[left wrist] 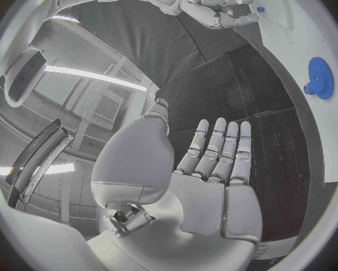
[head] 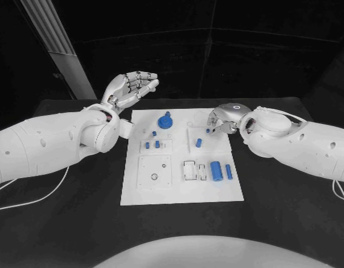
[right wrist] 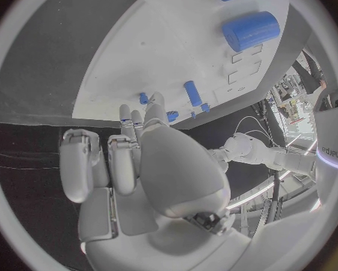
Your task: Assemble the parts on the task board
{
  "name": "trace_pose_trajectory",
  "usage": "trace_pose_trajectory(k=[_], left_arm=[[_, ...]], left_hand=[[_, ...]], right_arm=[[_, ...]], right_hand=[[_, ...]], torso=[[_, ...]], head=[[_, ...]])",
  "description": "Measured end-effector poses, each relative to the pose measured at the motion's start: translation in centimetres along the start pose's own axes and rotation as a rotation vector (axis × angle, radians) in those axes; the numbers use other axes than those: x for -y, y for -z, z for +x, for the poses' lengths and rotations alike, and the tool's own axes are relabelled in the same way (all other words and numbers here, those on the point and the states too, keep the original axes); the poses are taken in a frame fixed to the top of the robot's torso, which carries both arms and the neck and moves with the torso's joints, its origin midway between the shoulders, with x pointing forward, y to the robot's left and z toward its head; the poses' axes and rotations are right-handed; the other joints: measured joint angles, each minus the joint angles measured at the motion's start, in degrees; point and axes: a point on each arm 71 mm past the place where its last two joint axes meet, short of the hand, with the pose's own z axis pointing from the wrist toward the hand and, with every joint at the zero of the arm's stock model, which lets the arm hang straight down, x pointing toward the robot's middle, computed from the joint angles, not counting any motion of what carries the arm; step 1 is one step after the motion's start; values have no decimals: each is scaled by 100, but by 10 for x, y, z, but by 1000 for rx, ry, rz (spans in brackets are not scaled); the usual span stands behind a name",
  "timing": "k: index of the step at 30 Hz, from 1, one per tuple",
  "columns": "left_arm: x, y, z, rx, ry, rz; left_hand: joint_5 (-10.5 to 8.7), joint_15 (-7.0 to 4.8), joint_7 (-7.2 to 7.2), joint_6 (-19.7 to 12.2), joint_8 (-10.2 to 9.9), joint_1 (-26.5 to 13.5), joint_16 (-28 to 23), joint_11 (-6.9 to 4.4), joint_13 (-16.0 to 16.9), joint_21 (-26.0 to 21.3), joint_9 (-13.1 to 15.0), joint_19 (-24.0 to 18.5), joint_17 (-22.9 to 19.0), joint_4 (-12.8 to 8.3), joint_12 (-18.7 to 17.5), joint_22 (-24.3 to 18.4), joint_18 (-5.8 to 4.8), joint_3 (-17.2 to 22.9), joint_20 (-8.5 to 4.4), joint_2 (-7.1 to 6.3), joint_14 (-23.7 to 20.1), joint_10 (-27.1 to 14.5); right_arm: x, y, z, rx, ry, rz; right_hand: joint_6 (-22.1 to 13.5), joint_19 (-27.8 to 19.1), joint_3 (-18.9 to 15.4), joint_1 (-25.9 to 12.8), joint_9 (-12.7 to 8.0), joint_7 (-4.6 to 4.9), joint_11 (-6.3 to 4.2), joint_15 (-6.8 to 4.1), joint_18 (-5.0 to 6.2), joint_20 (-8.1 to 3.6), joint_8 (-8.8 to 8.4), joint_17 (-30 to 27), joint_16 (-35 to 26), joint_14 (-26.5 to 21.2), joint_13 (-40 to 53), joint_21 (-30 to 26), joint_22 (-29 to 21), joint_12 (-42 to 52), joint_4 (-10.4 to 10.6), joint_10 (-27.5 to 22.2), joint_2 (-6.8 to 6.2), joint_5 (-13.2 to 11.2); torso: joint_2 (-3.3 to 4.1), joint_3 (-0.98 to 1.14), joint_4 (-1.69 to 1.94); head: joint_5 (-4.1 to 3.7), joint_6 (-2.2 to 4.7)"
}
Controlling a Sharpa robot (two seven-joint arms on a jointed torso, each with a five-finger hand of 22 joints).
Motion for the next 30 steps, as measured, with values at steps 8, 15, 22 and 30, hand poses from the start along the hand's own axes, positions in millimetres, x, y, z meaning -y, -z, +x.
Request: trace_pose_trajectory(k=[8,15,22,30], left_arm=[[0,0,0,0,1,0],[0,0,-2,3,-1,-1],[0,1,-2,5,-2,-2],[-1,0,-3,6,-3,-2]], left_hand=[[63,0,0,0,4,61,29,-21,-16,-26,-1,21,-50,16,44,-27,1,16,17,61,0,-21],[91,0,0,0,42,88,83,0,-23,-26,-9,38,-87,0,95,-47,1,31,1,87,0,-41],[91,0,-21,-21,42,114,96,0,-28,-26,-13,38,-105,0,110,-55,1,31,1,113,0,-41],[116,0,-21,-21,66,114,123,0,-30,-26,-19,38,-128,0,135,-62,1,31,1,113,1,-41]], right_arm=[[-3,-4,2,-16,6,6],[-5,-7,4,-30,9,12],[-7,-9,5,-39,11,16],[-7,-11,5,-41,13,18]], right_hand=[[216,-1,67,316,2,-98,-93,-51,-1,-42,-43,0,0,11,-116,0,0,-70,-67,257,99,0],[420,20,97,447,19,-142,-140,-91,-1,-63,-43,0,0,10,-150,0,-1,-150,-63,489,118,0],[426,20,72,452,4,-147,-120,-91,-1,-63,-132,0,0,10,-158,-32,-1,-238,-38,509,113,0],[445,20,88,452,4,-128,-100,-91,-1,-63,-156,0,0,9,-157,-32,-1,-290,-22,530,113,0]], torso=[[2,-1,-2],[2,0,-2],[2,0,-2],[1,0,-2]], head=[[4,-7],[29,-32],[24,-13],[26,-43]])
